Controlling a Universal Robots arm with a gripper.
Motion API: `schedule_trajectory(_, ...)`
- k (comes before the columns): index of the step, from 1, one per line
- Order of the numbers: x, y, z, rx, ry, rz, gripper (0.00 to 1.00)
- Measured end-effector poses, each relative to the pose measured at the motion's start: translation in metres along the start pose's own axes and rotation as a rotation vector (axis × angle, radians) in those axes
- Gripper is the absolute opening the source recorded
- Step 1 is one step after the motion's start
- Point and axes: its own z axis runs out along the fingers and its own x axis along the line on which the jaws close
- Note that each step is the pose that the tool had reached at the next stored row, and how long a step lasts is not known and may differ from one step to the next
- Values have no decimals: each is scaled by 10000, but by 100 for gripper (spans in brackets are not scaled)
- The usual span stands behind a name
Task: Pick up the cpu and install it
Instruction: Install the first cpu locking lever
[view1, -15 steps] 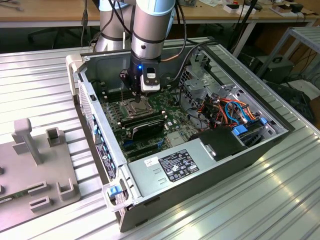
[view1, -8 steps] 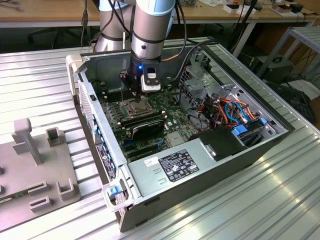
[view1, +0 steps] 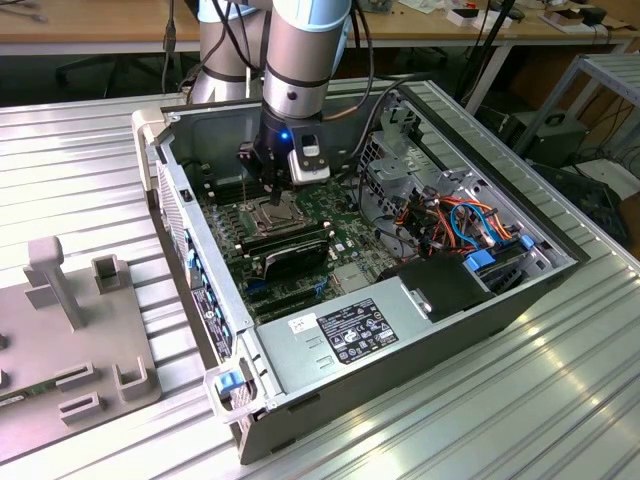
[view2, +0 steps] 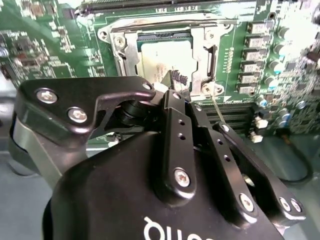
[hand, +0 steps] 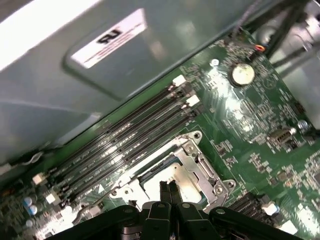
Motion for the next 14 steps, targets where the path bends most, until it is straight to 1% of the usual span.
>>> schedule_trajectory(2,0,0,0,2,11,-343,11)
schedule_trajectory(3,0,0,0,4,22,-658,11)
schedule_trajectory(7,0,-1,0,11,51,-1545,11)
schedule_trajectory(9,0,0,1,13,73,-2199,11)
schedule_trajectory(10,0,0,1,15,82,-2440,11)
schedule_trajectory(14,0,0,2,20,108,-3245,11)
